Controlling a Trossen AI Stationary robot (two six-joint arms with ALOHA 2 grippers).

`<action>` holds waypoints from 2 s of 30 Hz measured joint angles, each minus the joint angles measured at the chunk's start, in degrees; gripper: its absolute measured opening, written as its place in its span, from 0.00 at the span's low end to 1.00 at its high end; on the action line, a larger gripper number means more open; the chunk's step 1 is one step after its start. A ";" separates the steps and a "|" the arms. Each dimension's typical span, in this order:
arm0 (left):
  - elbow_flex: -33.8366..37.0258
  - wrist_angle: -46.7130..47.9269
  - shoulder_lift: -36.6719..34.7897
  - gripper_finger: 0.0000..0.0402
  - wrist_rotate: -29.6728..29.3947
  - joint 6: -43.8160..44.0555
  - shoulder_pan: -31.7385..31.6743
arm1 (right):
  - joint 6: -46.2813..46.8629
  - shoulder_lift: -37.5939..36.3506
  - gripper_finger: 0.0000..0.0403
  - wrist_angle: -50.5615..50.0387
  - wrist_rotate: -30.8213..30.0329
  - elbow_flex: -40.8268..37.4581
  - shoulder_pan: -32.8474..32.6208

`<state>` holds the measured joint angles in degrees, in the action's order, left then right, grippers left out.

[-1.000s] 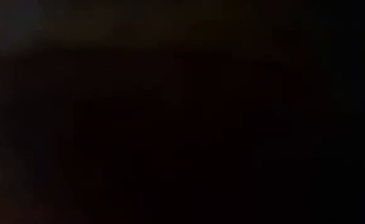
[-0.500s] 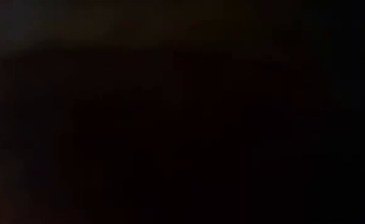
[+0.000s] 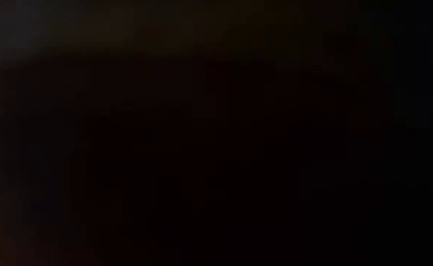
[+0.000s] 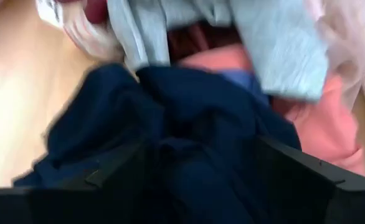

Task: Sort clothes
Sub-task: Put the dark blue underwear into the bottom white bin

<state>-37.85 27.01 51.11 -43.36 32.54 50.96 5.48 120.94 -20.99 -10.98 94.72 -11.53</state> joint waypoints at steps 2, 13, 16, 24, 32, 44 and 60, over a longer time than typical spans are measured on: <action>0.00 0.02 0.02 0.36 -0.49 -0.27 0.00 | -0.05 0.55 0.67 0.35 -0.06 0.07 0.05; 0.00 -0.49 0.02 0.36 -1.01 -0.53 -0.04 | -3.19 -0.81 0.04 -0.09 -3.49 0.02 -0.89; 0.00 -0.64 0.02 0.36 -1.02 -0.62 -0.04 | -3.15 -3.02 0.08 -0.04 -4.53 0.07 -1.04; 0.00 -0.67 0.02 0.36 -1.02 -1.21 -0.04 | -4.05 -11.72 0.02 -0.12 -6.33 0.11 -1.64; 0.00 -0.67 0.02 0.36 -1.02 -1.20 -0.04 | -5.40 -21.83 0.02 0.69 -7.98 0.12 -1.59; 0.00 -0.65 0.02 0.36 -2.11 -1.98 -0.07 | -7.50 -34.60 0.02 4.57 -9.61 0.20 -1.56; 0.00 -0.70 0.02 0.36 -2.29 -1.54 -0.07 | -1.06 -43.76 0.02 -3.42 -4.42 13.60 -13.61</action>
<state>-37.85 26.31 51.13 -45.65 31.00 50.89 4.41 77.18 -24.41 -15.40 108.31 -25.14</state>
